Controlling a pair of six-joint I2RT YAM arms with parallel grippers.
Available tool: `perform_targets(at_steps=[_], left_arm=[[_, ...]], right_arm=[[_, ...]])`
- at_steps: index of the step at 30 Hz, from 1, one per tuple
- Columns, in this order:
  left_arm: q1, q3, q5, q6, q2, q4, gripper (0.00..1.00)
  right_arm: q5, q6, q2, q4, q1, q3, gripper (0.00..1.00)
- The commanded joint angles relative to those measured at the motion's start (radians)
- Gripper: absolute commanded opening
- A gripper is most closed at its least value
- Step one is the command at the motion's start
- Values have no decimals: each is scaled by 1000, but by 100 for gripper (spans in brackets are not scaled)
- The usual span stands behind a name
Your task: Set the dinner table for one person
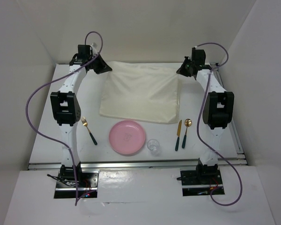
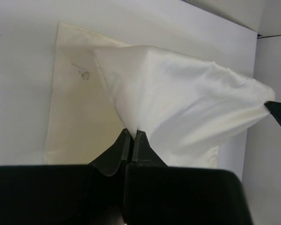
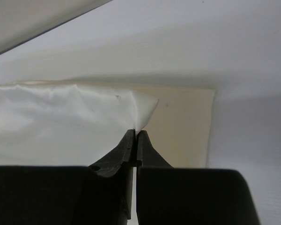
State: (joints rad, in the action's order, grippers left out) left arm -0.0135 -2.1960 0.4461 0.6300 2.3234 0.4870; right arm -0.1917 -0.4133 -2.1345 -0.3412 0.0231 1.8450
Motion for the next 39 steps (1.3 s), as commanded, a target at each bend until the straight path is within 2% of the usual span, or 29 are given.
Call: perform_targets(at_steps=[1,8,12,13,17,18,19,20,22,24,27,30,35,39], left_arm=[[6,-88,75,42,36,-62,0],[-22,-148,108,83,129,-117,0],[-22,-176,117,115,171,-126,1],[-22,-176,117,116,171,-126,33],[-22,-176,126,116,182,-126,100],[-22,-176,126,116,182,-116,100],[-22,-159,126,100,162,-101,100],[-22,-145,102,87,128,-100,100],[1,-81,80,68,81,-87,100],[12,-35,28,28,0,-41,100],[23,79,-39,-29,-79,45,100],[23,249,-118,-68,-195,84,94],[23,578,-185,-78,-372,46,94],[3,682,-204,-78,-404,54,94]], right_arm=[[35,-16,64,80,-25,-20,0],[58,-16,71,91,-52,-76,0],[26,-25,10,77,-52,-14,0],[17,-25,-10,59,-61,9,0],[43,-47,-67,-2,-61,95,0],[52,-47,-67,10,-61,77,0],[63,-59,-38,31,-61,38,6],[63,-59,-22,40,-61,19,24],[73,-59,13,50,-61,-19,54],[84,-59,33,25,-61,-35,72],[94,-59,91,-28,-61,-102,73],[45,-84,192,-39,-61,-254,73],[-37,-119,419,-27,-61,-562,73],[-97,-168,504,-93,-61,-670,73]])
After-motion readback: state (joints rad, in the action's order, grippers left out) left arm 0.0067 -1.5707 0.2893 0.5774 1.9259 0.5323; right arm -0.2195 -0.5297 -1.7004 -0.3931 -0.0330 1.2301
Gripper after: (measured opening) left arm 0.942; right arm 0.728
